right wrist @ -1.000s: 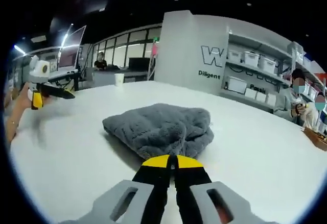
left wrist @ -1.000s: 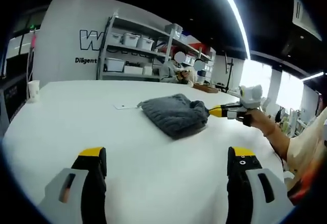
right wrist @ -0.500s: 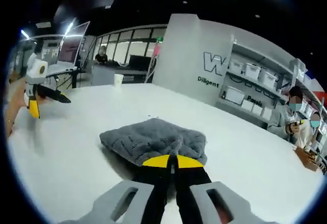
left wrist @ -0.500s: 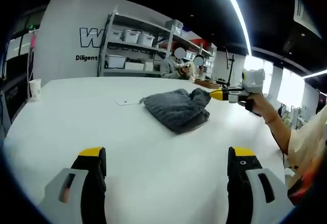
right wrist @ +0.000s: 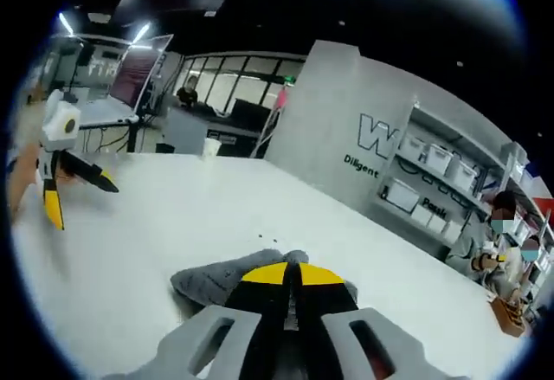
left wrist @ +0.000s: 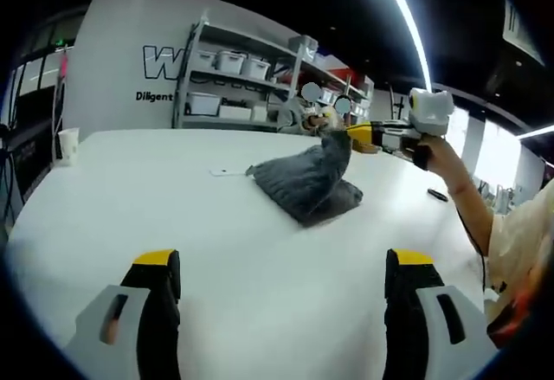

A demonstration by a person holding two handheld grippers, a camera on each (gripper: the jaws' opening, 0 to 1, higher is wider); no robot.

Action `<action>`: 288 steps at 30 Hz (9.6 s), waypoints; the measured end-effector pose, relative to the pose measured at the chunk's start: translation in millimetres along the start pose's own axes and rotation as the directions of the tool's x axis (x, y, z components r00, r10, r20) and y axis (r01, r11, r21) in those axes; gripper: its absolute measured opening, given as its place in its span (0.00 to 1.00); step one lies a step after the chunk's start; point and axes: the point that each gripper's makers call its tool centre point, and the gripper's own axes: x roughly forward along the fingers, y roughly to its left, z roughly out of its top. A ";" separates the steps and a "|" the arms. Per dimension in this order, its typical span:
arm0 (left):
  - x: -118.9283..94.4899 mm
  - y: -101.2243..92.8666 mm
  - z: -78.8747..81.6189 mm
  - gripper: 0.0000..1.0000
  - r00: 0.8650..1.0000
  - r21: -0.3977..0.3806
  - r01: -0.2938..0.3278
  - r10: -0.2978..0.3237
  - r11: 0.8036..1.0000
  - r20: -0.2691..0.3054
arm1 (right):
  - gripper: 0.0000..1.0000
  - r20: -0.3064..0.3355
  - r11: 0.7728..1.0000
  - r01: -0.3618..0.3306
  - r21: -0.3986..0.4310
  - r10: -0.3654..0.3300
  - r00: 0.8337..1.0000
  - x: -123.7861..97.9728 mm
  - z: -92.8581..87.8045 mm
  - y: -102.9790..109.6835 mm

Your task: Open the folded towel by lifting each exposed corner and separating the folded layers until the towel lies flat within the target outline without major curled edges

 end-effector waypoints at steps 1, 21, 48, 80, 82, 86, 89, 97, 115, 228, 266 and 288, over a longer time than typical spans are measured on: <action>-0.2 0.3 -0.6 0.97 1.000 0.000 -0.001 0.001 1.000 -0.003 | 0.00 0.007 1.000 -0.006 -0.005 0.006 1.000 3.3 5.1 1.8; -3.2 7.2 -2.2 0.97 1.000 -0.012 -0.024 0.024 1.000 0.001 | 0.00 0.127 0.988 -0.151 -0.023 0.153 0.980 41.8 69.5 78.9; -11.2 18.5 -7.0 0.97 0.998 -0.021 -0.060 0.059 0.998 -0.017 | 0.00 0.080 0.926 -0.375 -0.044 0.378 0.922 99.3 66.9 196.4; -8.5 16.2 -13.5 0.96 0.996 0.009 -0.059 0.059 0.998 -0.061 | 0.35 -0.033 0.949 -0.303 0.093 0.307 0.951 49.7 -4.1 106.0; -8.4 16.3 -14.1 0.96 0.996 0.009 -0.060 0.060 0.998 -0.064 | 0.43 -0.046 0.951 -0.289 0.108 0.295 0.954 43.9 -12.5 97.7; -8.3 16.4 -14.3 0.96 0.996 0.013 -0.063 0.064 0.998 -0.065 | 0.60 -0.059 0.958 -0.266 0.109 0.273 0.960 29.6 -28.5 83.3; -8.8 17.5 -10.8 0.96 0.996 0.023 -0.077 0.078 0.997 -0.052 | 0.67 -0.102 0.963 -0.253 0.096 0.263 0.959 20.0 -41.8 75.7; -9.9 16.2 -7.1 0.96 0.996 0.033 -0.082 0.083 0.996 -0.041 | 0.83 -0.145 0.980 -0.194 0.048 0.199 0.969 -14.0 -61.4 56.4; -3.4 23.2 -16.8 0.95 0.988 0.049 -0.124 0.128 0.991 -0.084 | 0.99 -0.233 0.976 -0.197 0.096 0.214 0.949 -52.9 -115.8 57.5; 87.2 -24.3 47.8 0.05 0.989 0.620 -0.143 0.133 0.771 0.062 | 0.95 -0.120 0.952 -0.283 0.114 0.296 0.948 -77.7 -83.1 75.8; 88.9 -54.9 -18.8 0.28 0.997 0.778 0.062 -0.002 0.625 -0.078 | 0.95 -0.158 0.953 -0.273 0.129 0.292 0.943 -72.8 -94.3 73.4; 37.0 -71.3 56.6 0.94 0.983 0.304 0.109 -0.148 0.947 0.108 | 0.95 -0.177 0.950 -0.287 0.127 0.306 0.936 -68.7 -97.5 72.1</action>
